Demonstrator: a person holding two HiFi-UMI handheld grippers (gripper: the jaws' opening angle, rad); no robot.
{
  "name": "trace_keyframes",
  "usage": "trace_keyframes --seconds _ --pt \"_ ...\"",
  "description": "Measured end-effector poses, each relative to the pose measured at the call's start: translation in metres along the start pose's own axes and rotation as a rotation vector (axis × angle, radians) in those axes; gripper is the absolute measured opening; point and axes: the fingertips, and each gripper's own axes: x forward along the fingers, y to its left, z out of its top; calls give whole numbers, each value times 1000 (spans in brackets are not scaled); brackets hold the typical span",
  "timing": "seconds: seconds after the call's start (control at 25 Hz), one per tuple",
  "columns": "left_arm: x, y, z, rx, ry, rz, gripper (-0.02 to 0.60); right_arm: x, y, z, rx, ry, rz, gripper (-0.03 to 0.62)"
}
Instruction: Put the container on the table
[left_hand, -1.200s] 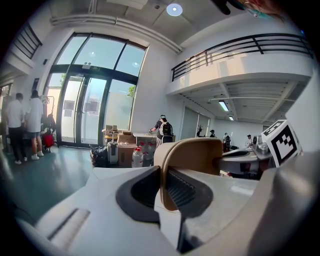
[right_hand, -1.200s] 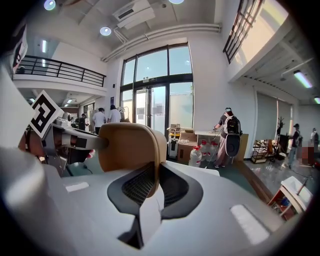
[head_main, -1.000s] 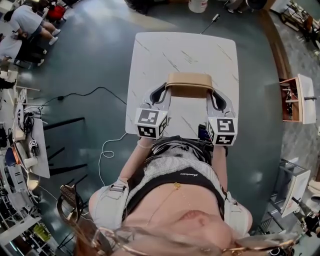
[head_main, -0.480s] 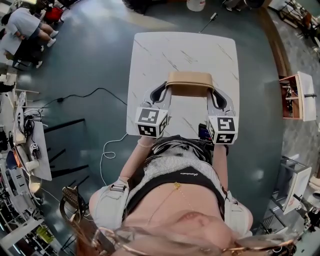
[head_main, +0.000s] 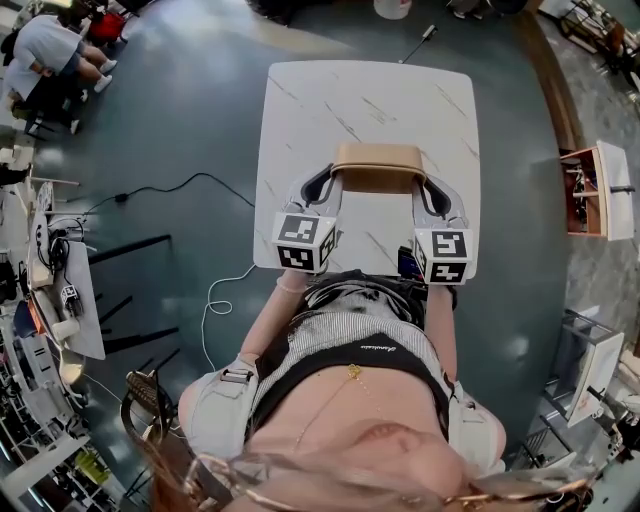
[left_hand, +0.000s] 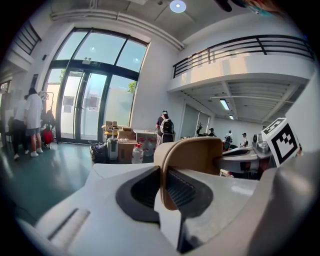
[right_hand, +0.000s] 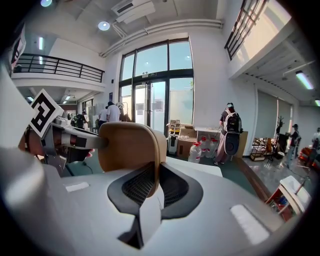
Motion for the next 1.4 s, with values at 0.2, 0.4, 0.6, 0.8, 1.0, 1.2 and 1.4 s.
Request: trace_keyframes --seconds 0.2,0.4,0.6,0.8,1.0,1.2,1.4 --pt "7 1 -17 -8 36 0 34 7 -1 -18 11 41 2 60" --pt "13 3 -37 -25 82 -7 34 13 1 -38 26 89 8 60" --pt "21 3 -58 -43 133 -19 34 17 2 -60 46 141 16 61" --pt "28 2 -77 -60 181 -31 34 22 1 -81 59 184 16 61" --pt "36 5 -99 -88 230 -38 34 30 2 -102 75 230 29 63" --pt "43 8 -123 -95 286 -39 32 37 3 -126 75 292 38 55" --pt "51 11 -142 -115 331 -40 32 45 4 -146 80 343 42 55"
